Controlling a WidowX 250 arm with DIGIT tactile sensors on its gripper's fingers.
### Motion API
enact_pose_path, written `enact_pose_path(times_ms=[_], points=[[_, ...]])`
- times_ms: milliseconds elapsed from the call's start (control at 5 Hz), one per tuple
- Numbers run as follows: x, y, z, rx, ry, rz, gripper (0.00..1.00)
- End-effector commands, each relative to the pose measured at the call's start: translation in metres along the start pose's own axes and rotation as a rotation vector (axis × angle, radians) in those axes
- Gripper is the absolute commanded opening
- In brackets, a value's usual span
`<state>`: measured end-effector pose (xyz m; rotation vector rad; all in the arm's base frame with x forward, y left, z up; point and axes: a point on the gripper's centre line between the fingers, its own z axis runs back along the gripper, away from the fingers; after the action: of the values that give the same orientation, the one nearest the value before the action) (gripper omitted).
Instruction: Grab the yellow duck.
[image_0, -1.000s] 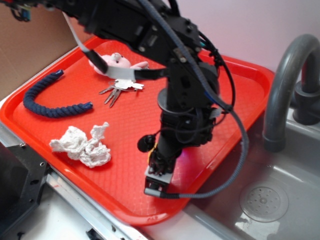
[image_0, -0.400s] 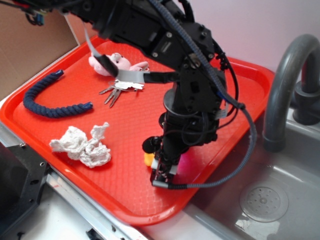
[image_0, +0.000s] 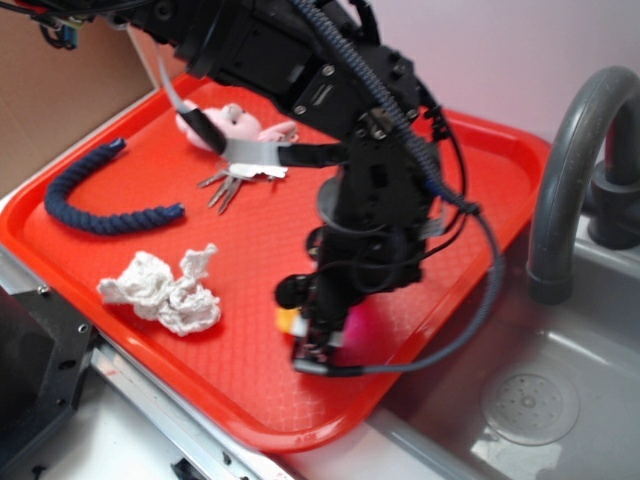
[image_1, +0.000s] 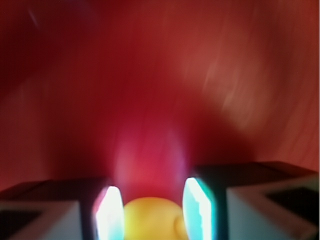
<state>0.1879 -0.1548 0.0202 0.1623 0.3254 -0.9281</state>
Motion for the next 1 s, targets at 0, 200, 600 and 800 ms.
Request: enact_pose_path(times_ms=[0,200,600,800], points=[[-0.031,0.027,0.084,0.039,-0.240,0.200,0.00],[-0.057,0.040,0.114,0.008,-0.314,0.366,0.00],[-0.119,0.043,0.150,-0.010,-0.501,0.730,0.00],[-0.126,0.041,0.165,-0.063,-0.543,0.791,0.00]])
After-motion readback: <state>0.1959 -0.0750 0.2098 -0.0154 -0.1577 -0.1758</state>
